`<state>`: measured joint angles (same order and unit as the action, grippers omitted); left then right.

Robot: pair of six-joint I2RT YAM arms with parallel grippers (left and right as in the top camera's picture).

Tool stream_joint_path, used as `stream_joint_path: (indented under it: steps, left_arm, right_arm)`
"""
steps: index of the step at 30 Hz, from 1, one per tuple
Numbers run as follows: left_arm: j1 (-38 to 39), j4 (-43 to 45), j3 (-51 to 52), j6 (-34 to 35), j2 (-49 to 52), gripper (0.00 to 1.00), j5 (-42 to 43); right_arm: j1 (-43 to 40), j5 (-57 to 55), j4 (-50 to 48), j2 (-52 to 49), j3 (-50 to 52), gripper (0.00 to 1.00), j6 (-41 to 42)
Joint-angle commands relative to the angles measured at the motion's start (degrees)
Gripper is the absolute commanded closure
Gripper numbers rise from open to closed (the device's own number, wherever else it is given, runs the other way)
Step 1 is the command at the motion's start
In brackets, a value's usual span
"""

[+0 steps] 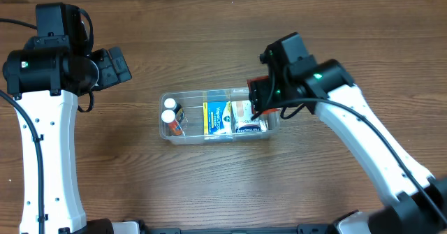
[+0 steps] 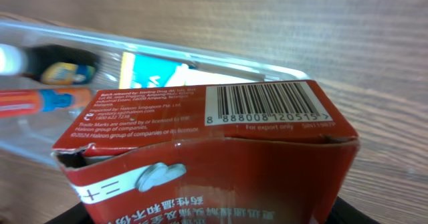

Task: Pack container
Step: 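Carry the red packet into the container's right end and lower it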

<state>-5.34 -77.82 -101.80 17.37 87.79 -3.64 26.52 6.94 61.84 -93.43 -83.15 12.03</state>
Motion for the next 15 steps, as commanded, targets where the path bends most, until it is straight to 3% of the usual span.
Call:
stream_joint_path:
  steps: [1,15]
  left_arm:
    - [-0.2,0.1,-1.1,-1.1,0.3,0.0,0.3]
    - [-0.3,0.1,-1.1,-1.1,0.3,0.0,0.3]
  right_arm:
    - [0.8,-0.2,0.0,-5.3,0.2,0.3,0.6]
    - [0.9,1.7,-0.3,-12.0,0.6,0.29,-0.1]
